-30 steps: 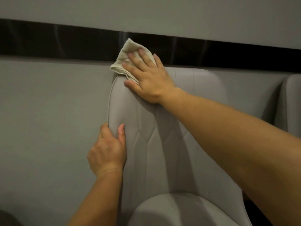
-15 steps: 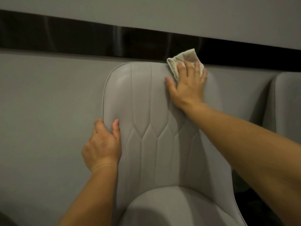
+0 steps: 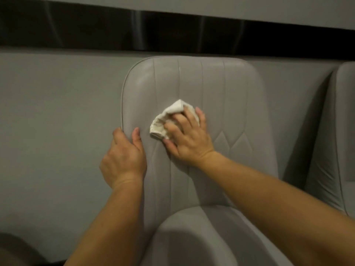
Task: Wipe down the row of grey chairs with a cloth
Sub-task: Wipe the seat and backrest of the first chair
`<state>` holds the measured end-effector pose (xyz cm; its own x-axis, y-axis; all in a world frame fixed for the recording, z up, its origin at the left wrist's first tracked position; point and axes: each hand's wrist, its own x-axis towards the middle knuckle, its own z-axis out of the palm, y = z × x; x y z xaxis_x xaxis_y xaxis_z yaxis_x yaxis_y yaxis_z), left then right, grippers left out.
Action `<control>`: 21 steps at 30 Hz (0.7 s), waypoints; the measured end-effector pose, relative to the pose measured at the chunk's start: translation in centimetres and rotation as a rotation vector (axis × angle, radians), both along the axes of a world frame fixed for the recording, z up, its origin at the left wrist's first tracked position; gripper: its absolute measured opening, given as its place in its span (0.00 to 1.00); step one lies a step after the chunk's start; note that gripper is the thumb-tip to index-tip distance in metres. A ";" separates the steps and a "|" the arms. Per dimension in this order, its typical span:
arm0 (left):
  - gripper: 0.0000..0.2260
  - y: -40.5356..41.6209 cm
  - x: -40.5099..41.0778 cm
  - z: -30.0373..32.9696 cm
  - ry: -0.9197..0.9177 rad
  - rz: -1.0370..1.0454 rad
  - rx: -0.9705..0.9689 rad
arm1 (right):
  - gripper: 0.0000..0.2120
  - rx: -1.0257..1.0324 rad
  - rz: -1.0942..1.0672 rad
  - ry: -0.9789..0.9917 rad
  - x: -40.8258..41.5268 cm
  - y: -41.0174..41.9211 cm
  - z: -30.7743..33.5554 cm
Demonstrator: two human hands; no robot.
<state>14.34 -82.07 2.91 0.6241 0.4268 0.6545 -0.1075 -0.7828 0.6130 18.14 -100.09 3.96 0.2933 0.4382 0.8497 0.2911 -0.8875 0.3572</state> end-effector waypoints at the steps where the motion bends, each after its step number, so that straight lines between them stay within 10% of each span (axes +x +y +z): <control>1: 0.26 0.0 0.0 0.0 -0.005 0.000 0.000 | 0.20 -0.014 -0.019 0.017 0.3 -0.3 1.5; 9: 0.25 0.0 0.3 -0.3 -0.028 0.014 0.006 | 0.30 0.165 -0.158 0.166 2.6 0.6 8.7; 21: 0.21 0.1 0.6 -0.5 -0.036 0.051 0.022 | 0.30 0.556 0.133 0.456 -5.3 7.2 -14.7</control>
<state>14.92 -81.96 2.39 0.5778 0.4427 0.6857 -0.0886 -0.8011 0.5919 12.86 -92.92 -10.77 0.6452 0.0334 0.7633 0.4210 -0.8492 -0.3187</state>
